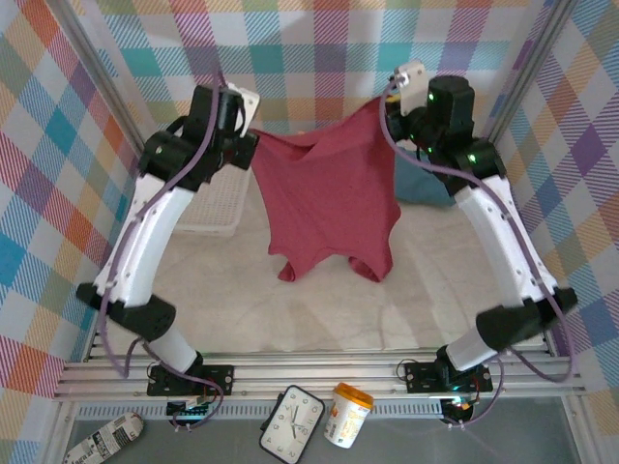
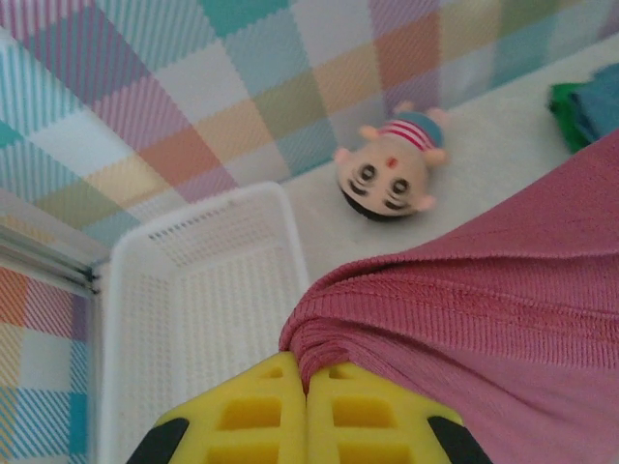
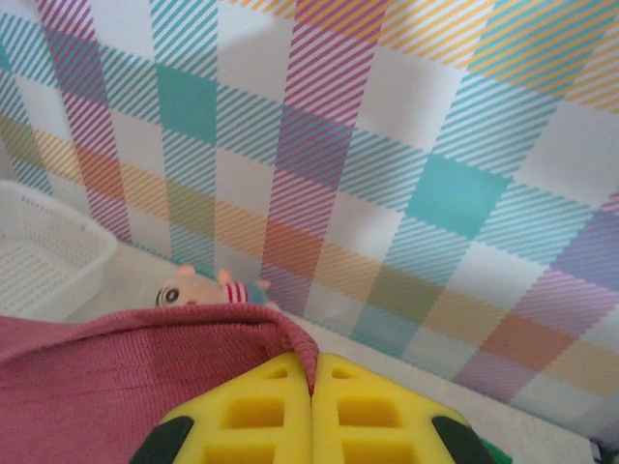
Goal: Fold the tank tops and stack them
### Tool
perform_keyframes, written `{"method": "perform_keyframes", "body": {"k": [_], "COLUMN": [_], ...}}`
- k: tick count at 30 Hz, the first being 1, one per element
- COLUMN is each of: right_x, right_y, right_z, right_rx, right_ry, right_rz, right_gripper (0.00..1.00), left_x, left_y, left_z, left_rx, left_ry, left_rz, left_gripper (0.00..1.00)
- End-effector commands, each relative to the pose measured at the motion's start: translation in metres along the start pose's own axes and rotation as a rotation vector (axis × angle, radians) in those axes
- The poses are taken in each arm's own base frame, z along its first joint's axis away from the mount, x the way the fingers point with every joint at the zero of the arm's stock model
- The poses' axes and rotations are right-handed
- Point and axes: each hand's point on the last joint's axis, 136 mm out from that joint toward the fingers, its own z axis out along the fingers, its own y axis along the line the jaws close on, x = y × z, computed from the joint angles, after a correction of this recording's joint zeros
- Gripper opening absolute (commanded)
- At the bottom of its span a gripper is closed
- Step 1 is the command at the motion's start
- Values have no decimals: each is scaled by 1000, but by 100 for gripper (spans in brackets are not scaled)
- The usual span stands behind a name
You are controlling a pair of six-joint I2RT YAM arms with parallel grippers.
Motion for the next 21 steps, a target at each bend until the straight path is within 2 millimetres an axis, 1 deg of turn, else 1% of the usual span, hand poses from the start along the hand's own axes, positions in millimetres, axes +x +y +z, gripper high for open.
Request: {"method": "perform_keyframes", "body": {"k": [1,2,3,5,7,9,12,14,15,17,18,19,20,21], "right_x": [-46,-55,-59,-75,-82,-84,-68,-47,-30,0,21,42,65,89], "right_y": [-9,-16,-19,-29,-33,-32,-20,-11,-5,5,11,19,26,32], "right_z": [4,6,9,5,-1,-8,-18,-26,-32,-42,-46,-53,-58,-60], "right_rx": [-42,-32,-31,-40,-52,-87,-145,-177,-195,-219,-231,-253,-268,-277], "right_ry": [-129,-146,-149,-181,-196,-201,-161,-112,-75,-18,22,59,103,157], "right_rz": [7,9,15,39,54,66,71,84,92,107,114,121,116,122], "right_gripper": [0,0,0,0,0,0,0,0,0,0,0,0,0,0], "left_x": [-41,-48,-54,-66,-73,-74,-63,-47,-37,-10,7,30,52,77], "left_y": [37,42,46,54,58,55,43,31,25,12,4,-7,-16,-27], "left_z": [-6,-2,-2,-6,-11,-18,-27,-33,-40,-47,-51,-50,-48,-42], "left_rx": [-119,-135,-143,-152,-159,-131,-60,-5,25,84,118,161,195,226], "left_ry": [-120,-139,-159,-198,-227,-242,-223,-190,-174,-124,-94,-47,-8,39], "left_rz": [27,31,24,7,16,18,32,59,72,92,95,102,104,102], "left_gripper": [0,0,0,0,0,0,0,0,0,0,0,0,0,0]}}
